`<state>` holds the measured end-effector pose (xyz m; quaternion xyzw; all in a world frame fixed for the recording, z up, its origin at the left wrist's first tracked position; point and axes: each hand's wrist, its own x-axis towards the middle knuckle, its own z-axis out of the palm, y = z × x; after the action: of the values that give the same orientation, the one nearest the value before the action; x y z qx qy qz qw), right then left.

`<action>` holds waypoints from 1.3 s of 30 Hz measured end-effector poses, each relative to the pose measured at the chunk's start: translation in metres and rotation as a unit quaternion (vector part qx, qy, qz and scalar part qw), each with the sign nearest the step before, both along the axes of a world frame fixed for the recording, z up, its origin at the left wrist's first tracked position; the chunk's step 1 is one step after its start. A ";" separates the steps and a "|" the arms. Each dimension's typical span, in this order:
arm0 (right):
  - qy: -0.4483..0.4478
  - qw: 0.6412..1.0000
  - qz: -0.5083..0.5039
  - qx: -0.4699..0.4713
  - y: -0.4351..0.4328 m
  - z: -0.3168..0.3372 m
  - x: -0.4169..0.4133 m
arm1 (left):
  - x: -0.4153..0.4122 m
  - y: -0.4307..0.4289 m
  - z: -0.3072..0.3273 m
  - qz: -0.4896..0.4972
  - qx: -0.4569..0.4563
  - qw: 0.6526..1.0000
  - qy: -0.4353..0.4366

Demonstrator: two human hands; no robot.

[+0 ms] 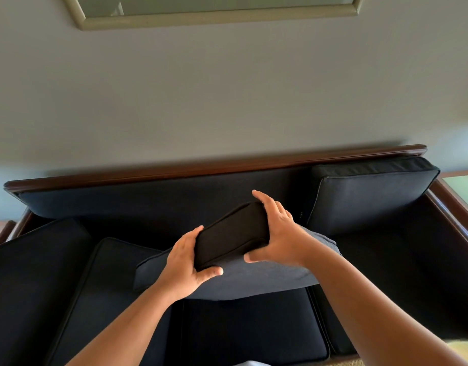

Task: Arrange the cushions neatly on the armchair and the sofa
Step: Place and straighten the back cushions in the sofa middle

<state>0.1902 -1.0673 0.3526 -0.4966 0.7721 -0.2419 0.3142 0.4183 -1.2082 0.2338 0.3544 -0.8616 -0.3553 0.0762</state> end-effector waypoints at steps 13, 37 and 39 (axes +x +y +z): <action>0.386 0.878 0.062 0.277 0.064 -0.055 -0.037 | 0.002 0.019 -0.047 -0.068 -0.091 0.962 -0.247; 0.302 0.924 -0.005 0.236 0.199 -0.163 -0.134 | -0.103 0.094 -0.043 -0.183 -0.239 0.918 -0.259; 0.290 0.931 -0.003 0.222 0.183 -0.157 -0.137 | -0.103 0.081 -0.037 -0.180 -0.234 0.919 -0.262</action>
<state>0.0533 -0.8840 0.1957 -0.4601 0.8652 0.0894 0.1780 0.3155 -1.1275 0.1973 0.2456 -0.9586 -0.0450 -0.1371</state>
